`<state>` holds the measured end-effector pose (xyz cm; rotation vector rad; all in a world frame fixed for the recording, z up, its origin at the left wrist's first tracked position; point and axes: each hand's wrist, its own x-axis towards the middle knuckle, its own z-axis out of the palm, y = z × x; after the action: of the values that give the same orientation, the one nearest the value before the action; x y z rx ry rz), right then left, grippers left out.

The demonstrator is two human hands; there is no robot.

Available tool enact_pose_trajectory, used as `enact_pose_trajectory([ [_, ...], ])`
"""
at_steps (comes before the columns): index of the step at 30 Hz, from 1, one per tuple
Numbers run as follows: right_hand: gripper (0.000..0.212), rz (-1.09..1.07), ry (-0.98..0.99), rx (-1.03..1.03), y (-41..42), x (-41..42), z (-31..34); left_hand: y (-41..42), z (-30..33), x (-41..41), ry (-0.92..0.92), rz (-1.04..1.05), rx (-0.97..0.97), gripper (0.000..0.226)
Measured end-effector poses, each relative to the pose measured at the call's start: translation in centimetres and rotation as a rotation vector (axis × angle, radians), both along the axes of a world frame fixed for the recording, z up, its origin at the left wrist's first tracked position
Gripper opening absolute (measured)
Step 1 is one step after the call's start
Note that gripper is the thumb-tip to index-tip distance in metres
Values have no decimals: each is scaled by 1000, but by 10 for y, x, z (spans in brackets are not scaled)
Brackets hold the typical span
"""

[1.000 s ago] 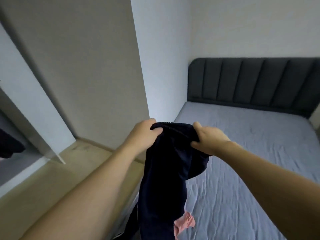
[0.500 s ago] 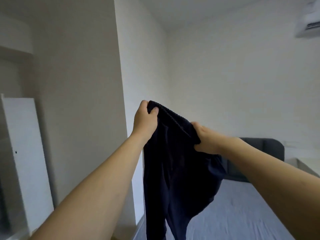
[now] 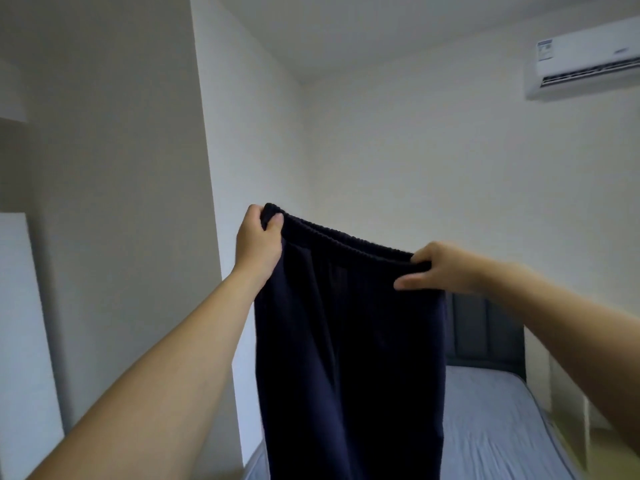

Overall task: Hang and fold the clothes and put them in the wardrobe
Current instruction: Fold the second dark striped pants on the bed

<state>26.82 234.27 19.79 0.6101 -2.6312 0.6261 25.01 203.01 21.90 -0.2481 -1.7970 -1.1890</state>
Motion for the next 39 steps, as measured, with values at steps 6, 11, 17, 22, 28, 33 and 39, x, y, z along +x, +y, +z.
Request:
enact_pose_trajectory([
  [6, 29, 311, -205, -955, 18, 14, 18, -8, -2, 10, -252, -165, 77, 20],
  [11, 27, -150, 145, -487, 32, -10, 13, -6, 10, 44, -525, -800, 15, 24],
  [17, 41, -428, 68, -365, 25, -14, 10, 39, 0, 53, -631, -696, 145, 19],
  [22, 29, -88, -513, -879, 19, 15, 28, 41, 5, 52, -705, -486, 361, 13],
  [28, 13, 202, -396, -1009, 1, 31, 36, 65, 27, 72, -496, -574, 211, 13],
  [33, 39, 327, -218, -814, -12, 47, 34, 90, 36, 83, -402, -444, 42, 20],
  [39, 36, 247, -97, -754, 3, 56, 35, 81, 43, 90, -521, -772, 157, 40],
])
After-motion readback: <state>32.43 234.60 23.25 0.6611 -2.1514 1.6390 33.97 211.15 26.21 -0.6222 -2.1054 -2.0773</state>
